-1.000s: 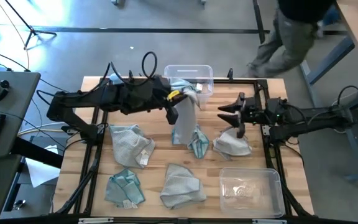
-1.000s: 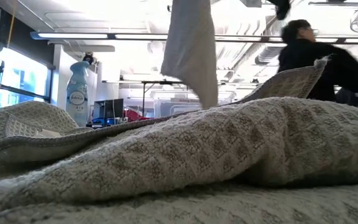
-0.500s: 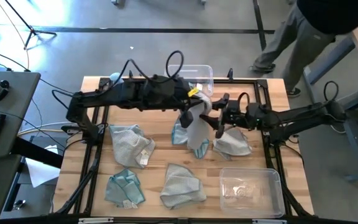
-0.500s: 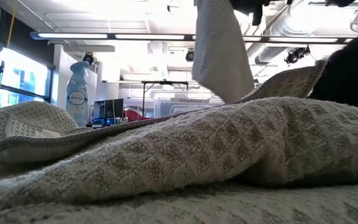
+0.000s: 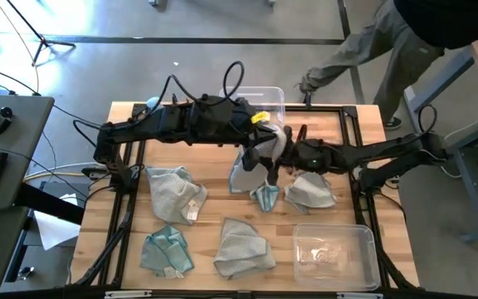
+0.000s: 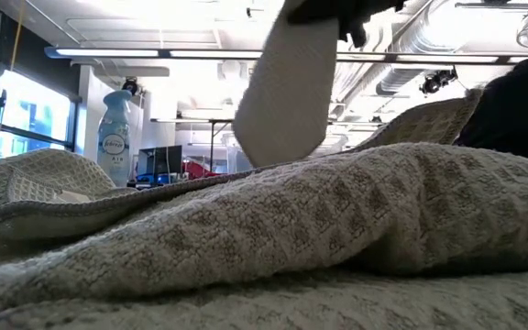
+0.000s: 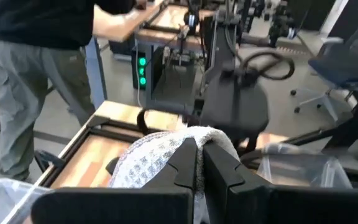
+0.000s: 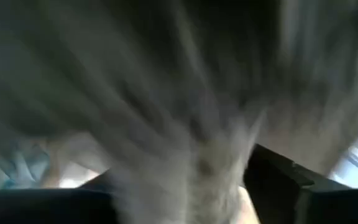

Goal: Sort microfiber towel by color & place in baskets
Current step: Put the gray towel into the bottom transparent bin

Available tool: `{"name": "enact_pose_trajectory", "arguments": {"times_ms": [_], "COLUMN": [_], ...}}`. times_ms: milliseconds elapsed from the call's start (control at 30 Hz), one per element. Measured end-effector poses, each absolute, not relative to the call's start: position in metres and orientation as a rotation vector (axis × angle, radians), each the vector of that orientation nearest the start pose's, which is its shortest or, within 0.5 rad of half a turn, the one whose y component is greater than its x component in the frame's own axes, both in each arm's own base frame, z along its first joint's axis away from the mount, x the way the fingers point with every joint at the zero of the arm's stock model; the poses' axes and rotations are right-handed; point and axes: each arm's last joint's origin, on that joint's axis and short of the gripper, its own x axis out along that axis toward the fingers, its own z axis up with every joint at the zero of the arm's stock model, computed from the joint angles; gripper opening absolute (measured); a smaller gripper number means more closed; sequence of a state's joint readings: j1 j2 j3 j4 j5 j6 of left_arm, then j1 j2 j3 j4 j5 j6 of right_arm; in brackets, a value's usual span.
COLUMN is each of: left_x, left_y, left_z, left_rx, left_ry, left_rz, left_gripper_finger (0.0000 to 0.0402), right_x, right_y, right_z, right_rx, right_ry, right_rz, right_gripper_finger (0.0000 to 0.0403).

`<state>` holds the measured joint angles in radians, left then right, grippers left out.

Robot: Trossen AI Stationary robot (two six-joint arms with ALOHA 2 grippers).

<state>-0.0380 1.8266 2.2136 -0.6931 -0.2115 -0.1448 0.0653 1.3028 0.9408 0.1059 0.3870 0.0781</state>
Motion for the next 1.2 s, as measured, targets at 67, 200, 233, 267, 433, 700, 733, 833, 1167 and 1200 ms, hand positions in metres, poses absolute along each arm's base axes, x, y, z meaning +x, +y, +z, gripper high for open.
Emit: {"name": "enact_pose_trajectory", "arguments": {"times_ms": [67, 200, 233, 267, 433, 700, 733, 833, 1167, 1200], "left_x": [0.38, 0.379, 0.38, 0.381, 0.379, 0.369, 0.366, 0.363, 0.358, 0.355], "left_y": [-0.008, -0.01, -0.011, -0.011, -0.012, -0.003, -0.003, -0.004, -0.013, -0.012], "left_z": [0.482, 0.482, 0.481, 0.48, 0.473, 0.453, 0.45, 0.433, 0.376, 0.37], "left_rx": [-0.104, -0.073, -0.064, -0.059, -0.049, -0.02, -0.015, 0.011, 0.059, 0.053], "left_ry": [0.278, 0.284, 0.289, 0.294, 0.358, 0.592, 0.637, 0.762, 0.854, 0.851], "left_rz": [0.192, 0.159, 0.156, 0.155, 0.154, 0.202, 0.208, 0.23, 0.207, 0.199], "left_gripper_finger": [0.0, 0.0003, 0.0007, 0.0013, 0.0059, 0.013, 0.0133, 0.0133, 0.0122, 0.0121], "right_x": [0.294, 0.293, 0.292, 0.291, 0.285, 0.269, 0.265, 0.255, 0.201, 0.196], "right_y": [0.007, 0.008, 0.008, 0.009, 0.01, 0.024, 0.027, 0.037, 0.083, 0.088], "right_z": [0.309, 0.321, 0.323, 0.325, 0.335, 0.345, 0.347, 0.359, 0.428, 0.434], "right_rx": [0.005, -0.002, -0.003, -0.006, 0.036, 0.051, 0.05, 0.071, 0.326, 0.356], "right_ry": [0.275, 0.319, 0.336, 0.351, 0.453, 0.617, 0.639, 0.671, 0.613, 0.605], "right_rz": [-0.333, -0.311, -0.31, -0.31, -0.323, -0.354, -0.368, -0.429, -0.426, -0.407], "right_gripper_finger": [0.0147, 0.0032, 0.0018, 0.0015, 0.0022, 0.0008, 0.0006, 0.0005, 0.0002, 0.0002]}}
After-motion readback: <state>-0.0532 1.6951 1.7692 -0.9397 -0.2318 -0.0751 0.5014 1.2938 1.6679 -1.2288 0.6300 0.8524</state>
